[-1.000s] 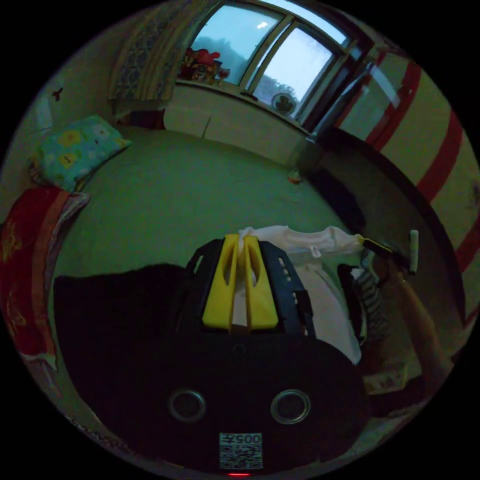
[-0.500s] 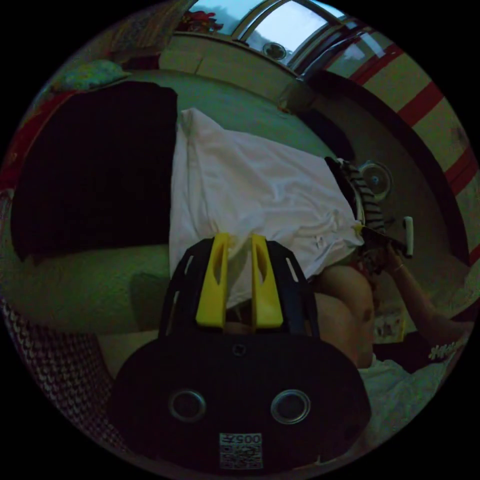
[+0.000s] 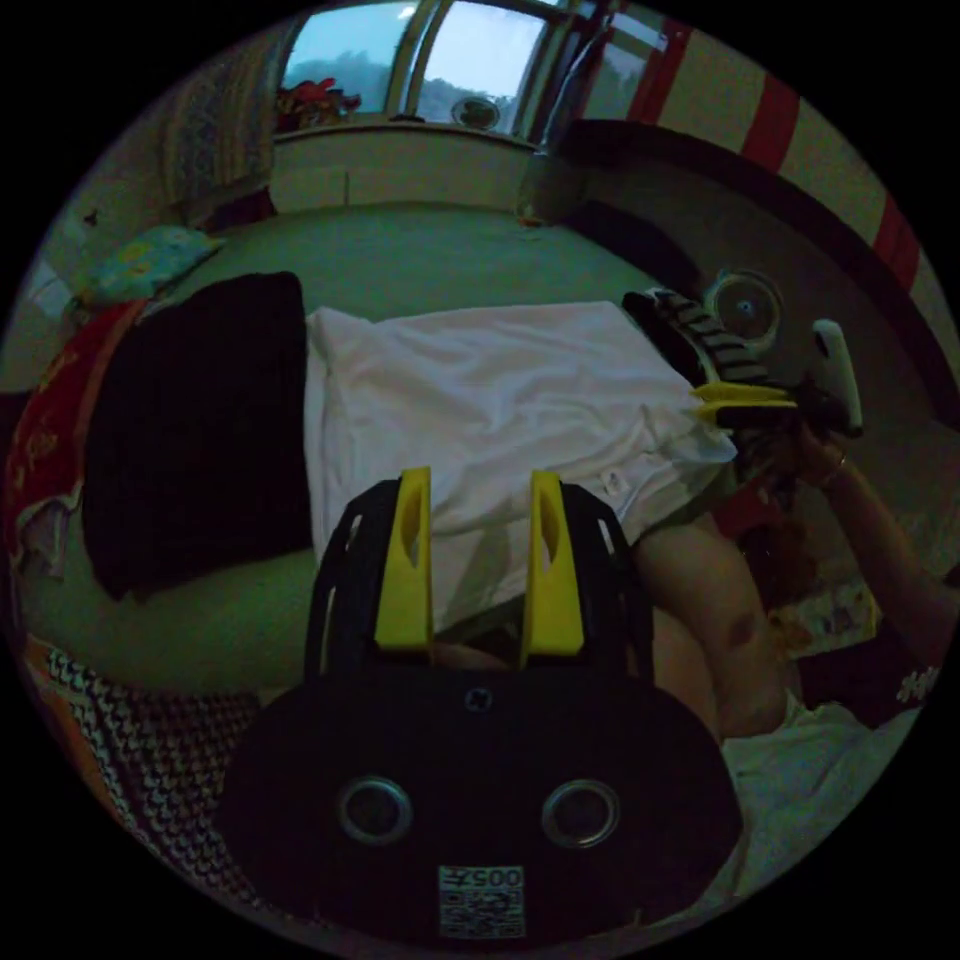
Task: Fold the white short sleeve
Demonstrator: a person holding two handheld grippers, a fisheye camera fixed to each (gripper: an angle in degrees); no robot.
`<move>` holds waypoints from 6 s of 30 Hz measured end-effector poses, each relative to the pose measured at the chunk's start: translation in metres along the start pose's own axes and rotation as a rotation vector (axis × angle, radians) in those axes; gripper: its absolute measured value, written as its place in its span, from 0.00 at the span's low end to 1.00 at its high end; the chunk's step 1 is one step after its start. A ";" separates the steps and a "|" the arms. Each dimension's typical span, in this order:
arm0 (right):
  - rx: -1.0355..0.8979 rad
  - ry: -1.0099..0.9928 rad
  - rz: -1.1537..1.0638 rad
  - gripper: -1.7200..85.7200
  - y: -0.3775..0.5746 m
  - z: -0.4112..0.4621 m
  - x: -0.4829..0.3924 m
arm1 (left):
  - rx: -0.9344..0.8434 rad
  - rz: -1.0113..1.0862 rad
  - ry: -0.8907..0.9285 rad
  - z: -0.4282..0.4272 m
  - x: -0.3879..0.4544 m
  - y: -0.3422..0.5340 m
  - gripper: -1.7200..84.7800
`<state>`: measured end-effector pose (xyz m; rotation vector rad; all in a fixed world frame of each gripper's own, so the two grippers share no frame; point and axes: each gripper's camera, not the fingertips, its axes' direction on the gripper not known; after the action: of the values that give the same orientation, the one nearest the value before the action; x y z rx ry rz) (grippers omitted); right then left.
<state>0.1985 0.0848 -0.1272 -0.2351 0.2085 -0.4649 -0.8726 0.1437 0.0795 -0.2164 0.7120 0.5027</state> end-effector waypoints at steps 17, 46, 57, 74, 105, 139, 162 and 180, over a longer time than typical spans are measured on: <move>-0.001 0.050 -0.017 0.01 0.125 0.055 -0.140 | -0.054 0.097 -0.011 -0.004 0.125 0.234 0.09; 0.151 -0.105 -0.156 0.08 -0.001 0.122 -0.321 | 0.234 -0.340 -0.042 -0.018 0.134 0.431 0.16; -0.031 0.065 -0.212 0.12 -0.191 0.242 -0.408 | 0.163 -0.351 0.018 0.029 0.163 0.432 0.11; -0.099 -0.218 -0.025 0.07 -0.166 0.238 -0.368 | 0.185 -0.441 -0.050 0.082 0.259 0.433 0.07; 0.025 0.289 0.549 0.01 0.342 -0.070 -0.054 | 0.097 0.086 0.010 0.265 0.750 0.153 0.11; -0.118 -0.211 0.354 0.19 0.008 -0.143 0.304 | 0.158 0.114 0.115 0.440 0.925 -0.047 0.07; -0.103 -0.227 0.466 0.02 -0.258 -0.093 0.347 | 0.191 0.080 0.261 0.399 0.784 -0.070 0.07; -0.235 0.248 0.382 0.01 -0.466 -0.089 0.267 | 0.237 0.078 0.451 0.323 0.644 -0.061 0.07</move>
<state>0.2155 -0.4594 -0.1244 -0.3594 0.5416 -0.0873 -0.2422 0.4413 -0.1123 -0.0788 1.2157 0.4426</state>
